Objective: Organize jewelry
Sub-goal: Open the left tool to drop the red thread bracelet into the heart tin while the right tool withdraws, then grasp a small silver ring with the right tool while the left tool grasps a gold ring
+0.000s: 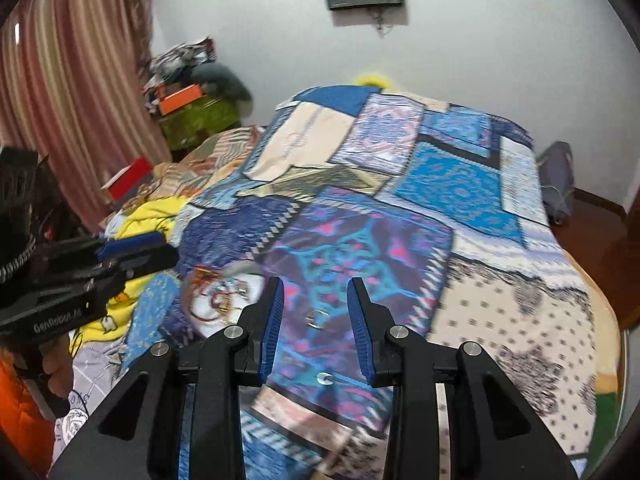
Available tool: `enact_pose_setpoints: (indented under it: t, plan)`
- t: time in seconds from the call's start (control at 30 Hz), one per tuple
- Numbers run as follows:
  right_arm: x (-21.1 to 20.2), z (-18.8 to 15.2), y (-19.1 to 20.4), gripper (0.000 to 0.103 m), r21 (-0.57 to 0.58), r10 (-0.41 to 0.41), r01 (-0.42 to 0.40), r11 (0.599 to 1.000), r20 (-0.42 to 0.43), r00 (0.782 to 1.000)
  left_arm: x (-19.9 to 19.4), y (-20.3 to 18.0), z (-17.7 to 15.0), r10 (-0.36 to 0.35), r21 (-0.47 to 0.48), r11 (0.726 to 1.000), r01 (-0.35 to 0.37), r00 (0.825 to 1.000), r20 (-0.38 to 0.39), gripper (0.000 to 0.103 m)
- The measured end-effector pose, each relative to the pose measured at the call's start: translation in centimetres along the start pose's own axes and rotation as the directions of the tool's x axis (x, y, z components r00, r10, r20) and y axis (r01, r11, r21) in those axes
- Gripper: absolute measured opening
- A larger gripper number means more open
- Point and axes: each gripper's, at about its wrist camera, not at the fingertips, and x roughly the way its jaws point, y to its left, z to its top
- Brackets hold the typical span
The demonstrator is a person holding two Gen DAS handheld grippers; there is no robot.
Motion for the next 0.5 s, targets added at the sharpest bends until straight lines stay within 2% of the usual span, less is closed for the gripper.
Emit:
enact_pose_setpoints:
  t: [0.27,0.37,0.5]
  plan:
    - [-0.6,-2.2,-3.0,0.03,0.052,-0.018,0.02,0.998,-0.039,0.999,2.9,-3.9,-1.7,-0.019,0.04,0.999,0.022,0.996,-0.089,0.028]
    - [0.4,-3.6,-3.7,0.03,0.057,-0.004,0.009,0.998,-0.091,0.996,3.7,-4.4,-2.4,-0.044,0.026,0.999,0.048,0.992,-0.12,0.028]
    - [3.0,-5.4,-3.5,0.03,0.061,0.042,-0.032,0.998,-0.169,0.985,4.3,-4.9,-3.6,-0.038,0.023,0.999,0.042,0.988,-0.149,0.028]
